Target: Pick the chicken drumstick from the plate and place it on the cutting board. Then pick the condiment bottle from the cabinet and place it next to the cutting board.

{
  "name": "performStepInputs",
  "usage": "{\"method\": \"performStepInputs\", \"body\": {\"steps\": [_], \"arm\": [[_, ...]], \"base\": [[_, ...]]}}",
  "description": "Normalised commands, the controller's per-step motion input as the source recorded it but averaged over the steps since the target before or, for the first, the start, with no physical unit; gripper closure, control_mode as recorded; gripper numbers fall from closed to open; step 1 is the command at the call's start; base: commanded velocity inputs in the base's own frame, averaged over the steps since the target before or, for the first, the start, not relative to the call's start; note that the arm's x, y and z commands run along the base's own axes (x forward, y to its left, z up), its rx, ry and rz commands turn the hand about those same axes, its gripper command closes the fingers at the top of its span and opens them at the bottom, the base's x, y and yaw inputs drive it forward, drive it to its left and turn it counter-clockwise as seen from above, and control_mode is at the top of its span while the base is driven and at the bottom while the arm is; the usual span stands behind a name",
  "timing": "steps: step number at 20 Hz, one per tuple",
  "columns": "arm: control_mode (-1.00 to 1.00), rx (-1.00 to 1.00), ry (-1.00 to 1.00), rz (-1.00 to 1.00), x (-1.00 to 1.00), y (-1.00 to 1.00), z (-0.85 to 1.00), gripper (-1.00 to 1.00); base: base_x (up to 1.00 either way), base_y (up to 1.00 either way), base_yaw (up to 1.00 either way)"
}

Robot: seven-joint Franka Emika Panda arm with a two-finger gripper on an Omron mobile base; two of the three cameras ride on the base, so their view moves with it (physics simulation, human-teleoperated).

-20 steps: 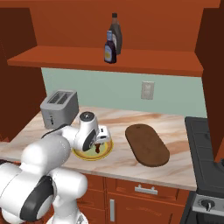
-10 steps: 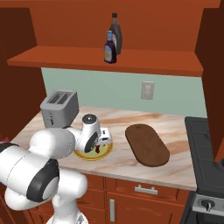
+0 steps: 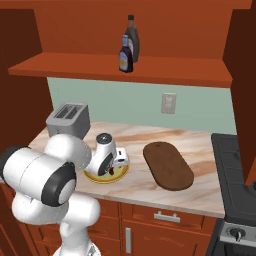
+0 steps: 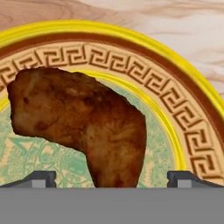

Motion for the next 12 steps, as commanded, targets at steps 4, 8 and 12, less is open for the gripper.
{"method": "performStepInputs", "body": {"steps": [4,8,12], "arm": [[-1.0,0.0,0.0,0.0,0.15,0.0,-0.15,-1.0],[-1.0,0.0,0.0,0.0,0.07,0.0,-0.05,1.0],[-1.0,0.0,0.0,0.0,0.0,0.0,-0.04,1.0]], "base": [[0.0,0.0,0.0],[0.0,0.0,0.0],[0.0,0.0,0.0]]}}
